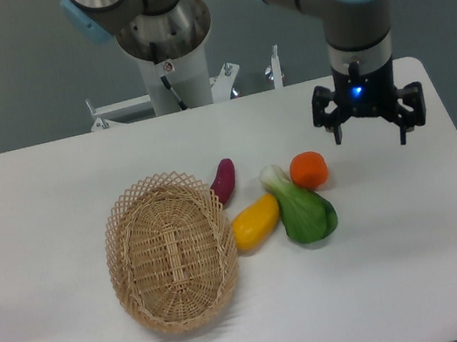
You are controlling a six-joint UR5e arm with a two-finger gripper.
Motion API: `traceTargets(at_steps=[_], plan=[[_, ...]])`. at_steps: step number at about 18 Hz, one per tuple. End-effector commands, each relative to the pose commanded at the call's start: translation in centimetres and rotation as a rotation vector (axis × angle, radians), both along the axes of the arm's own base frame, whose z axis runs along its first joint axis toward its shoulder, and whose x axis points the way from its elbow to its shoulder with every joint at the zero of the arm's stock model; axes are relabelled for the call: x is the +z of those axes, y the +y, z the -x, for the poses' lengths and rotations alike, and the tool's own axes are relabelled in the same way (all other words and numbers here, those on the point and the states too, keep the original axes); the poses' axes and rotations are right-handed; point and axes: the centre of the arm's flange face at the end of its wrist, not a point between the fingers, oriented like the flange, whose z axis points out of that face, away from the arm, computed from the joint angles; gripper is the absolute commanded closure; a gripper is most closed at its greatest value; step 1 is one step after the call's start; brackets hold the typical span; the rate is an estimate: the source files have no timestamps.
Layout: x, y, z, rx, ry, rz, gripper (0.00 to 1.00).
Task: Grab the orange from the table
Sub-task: 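Move the open gripper toward the orange beside the bok choy, then lower the gripper down around the orange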
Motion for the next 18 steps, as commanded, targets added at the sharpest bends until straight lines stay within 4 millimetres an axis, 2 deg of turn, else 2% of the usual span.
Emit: traceTargets(at_steps=[2,4,6,9,11,13,15,17,18], plan=[[-2.9,-0.2,-0.8,-0.198,-0.029,0.073,0.00],[-5.2,-1.4,-2.6,-0.320,-0.065,0.119,0.00],[-5.7,-2.1,-3.6,-0.365,-0.056,0.134,0.00],[-7.7,-3.1,-4.4,-0.467,-0.045,0.183,0.00],[-7.8,-3.6,-4.3,-0.534,-0.010,0.273,0.00],[-8.4,-4.2,-4.1,-0.720,-0.017,0.319,0.00],[-8.4,-4.9,-3.4,-0.823,-0.016,0.344,0.00],[-9.8,-5.2,-3.1,-0.914,-0.041,0.363,0.00],[-11.6,-5.2,-3.3,-0.940,-0.069,0.366,0.00]])
